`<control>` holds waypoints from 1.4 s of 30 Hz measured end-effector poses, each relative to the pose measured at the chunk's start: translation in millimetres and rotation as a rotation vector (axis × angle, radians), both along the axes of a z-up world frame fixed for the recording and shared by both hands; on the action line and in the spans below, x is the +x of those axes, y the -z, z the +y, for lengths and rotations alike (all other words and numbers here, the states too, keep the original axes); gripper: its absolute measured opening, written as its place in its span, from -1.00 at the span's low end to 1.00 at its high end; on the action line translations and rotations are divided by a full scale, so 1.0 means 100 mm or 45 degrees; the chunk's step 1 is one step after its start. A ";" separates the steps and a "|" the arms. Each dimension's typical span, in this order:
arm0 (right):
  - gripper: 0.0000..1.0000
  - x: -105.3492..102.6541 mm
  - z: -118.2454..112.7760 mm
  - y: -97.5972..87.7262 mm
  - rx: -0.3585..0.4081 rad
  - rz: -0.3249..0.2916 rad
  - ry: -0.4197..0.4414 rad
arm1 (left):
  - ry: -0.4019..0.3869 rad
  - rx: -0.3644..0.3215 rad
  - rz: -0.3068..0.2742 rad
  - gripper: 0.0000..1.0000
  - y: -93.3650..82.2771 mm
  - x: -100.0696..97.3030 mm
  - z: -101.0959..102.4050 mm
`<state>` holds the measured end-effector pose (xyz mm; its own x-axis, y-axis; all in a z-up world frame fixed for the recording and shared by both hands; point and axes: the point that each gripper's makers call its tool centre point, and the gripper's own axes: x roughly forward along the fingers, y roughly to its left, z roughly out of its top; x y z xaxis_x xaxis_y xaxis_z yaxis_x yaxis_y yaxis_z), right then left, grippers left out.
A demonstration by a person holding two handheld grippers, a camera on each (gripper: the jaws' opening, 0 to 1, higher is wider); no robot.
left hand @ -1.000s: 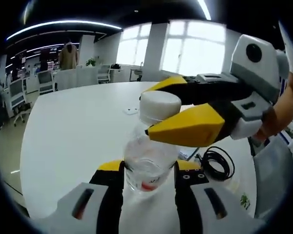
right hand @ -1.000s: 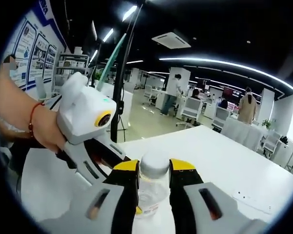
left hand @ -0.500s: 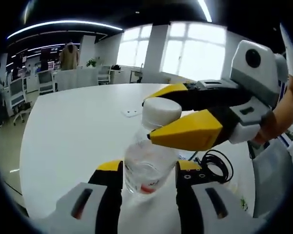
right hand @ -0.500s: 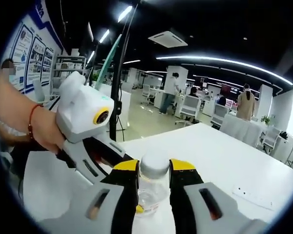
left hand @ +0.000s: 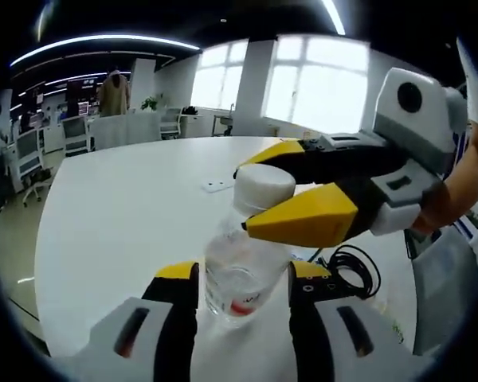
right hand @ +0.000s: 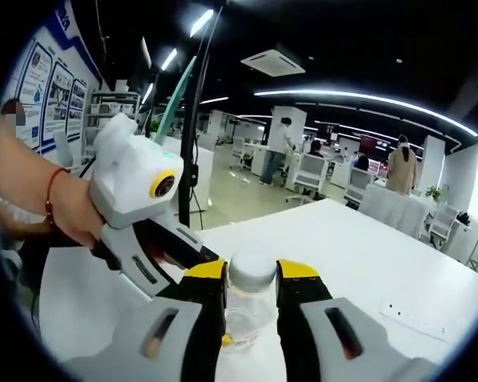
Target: Arrange the tabletop items into an orderly group along one side of the table until the central work area is clear of visible clutter.
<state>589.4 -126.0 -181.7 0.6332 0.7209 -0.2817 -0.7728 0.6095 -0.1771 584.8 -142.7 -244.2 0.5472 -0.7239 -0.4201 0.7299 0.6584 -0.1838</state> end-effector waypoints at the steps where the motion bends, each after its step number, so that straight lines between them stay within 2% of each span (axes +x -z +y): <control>1: -0.56 0.00 0.00 0.00 0.002 0.003 0.001 | -0.001 -0.001 0.000 -0.11 0.00 0.00 0.00; 13: -0.47 0.00 -0.03 0.01 0.010 0.025 0.004 | -0.007 0.003 -0.001 -0.07 -0.03 -0.03 0.01; 22: -0.34 0.00 -0.11 -0.03 0.025 0.040 0.008 | -0.014 -0.002 0.006 0.03 -0.04 -0.05 0.01; 36: 0.01 -0.04 -0.29 -0.05 0.019 0.103 -0.015 | -0.028 -0.002 0.008 0.13 -0.11 -0.12 0.03; 42: 0.08 -0.11 -0.36 -0.03 0.008 0.137 -0.038 | -0.046 -0.008 0.017 0.18 -0.14 -0.19 0.07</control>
<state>578.3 -161.8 -178.8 0.5773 0.7411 -0.3428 -0.8052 0.5864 -0.0883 566.2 -135.3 -230.6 0.5672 -0.7064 -0.4235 0.7031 0.6830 -0.1977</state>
